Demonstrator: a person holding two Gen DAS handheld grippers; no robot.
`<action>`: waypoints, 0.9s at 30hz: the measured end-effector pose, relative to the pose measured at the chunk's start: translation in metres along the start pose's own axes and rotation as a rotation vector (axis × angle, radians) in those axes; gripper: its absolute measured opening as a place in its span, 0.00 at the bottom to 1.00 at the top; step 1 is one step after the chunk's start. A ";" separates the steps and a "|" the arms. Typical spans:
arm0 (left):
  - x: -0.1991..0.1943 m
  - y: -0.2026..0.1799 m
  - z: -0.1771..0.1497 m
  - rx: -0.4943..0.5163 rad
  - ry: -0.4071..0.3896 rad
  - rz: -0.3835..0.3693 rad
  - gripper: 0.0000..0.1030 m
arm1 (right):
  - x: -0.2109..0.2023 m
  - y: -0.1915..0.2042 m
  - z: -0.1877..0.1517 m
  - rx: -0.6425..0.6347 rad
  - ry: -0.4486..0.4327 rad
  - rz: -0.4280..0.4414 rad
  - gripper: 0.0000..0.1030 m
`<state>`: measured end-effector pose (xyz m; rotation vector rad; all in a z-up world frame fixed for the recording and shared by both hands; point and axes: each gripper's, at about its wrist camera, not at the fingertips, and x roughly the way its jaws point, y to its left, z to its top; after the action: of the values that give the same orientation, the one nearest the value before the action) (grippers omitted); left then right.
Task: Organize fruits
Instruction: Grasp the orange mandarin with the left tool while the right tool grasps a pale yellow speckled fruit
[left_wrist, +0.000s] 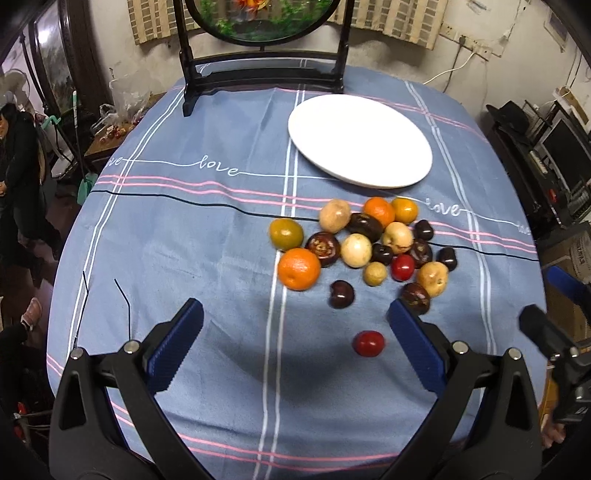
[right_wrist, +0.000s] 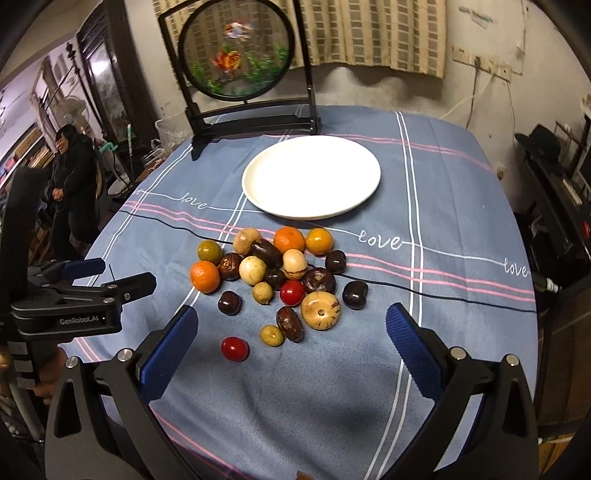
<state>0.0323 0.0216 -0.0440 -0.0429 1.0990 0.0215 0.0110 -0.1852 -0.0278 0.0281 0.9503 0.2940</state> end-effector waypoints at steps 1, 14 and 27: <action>0.004 0.001 0.000 0.004 0.002 0.005 0.98 | 0.003 -0.002 0.000 0.005 0.006 -0.003 0.99; 0.092 0.027 -0.004 0.028 0.017 -0.036 0.98 | 0.052 -0.035 -0.008 0.015 0.040 -0.023 0.99; 0.145 0.010 0.012 0.076 0.102 -0.199 0.47 | 0.068 -0.053 -0.013 0.087 0.081 -0.014 0.99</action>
<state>0.1081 0.0311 -0.1680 -0.0855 1.1925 -0.2025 0.0498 -0.2195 -0.0977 0.0898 1.0433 0.2423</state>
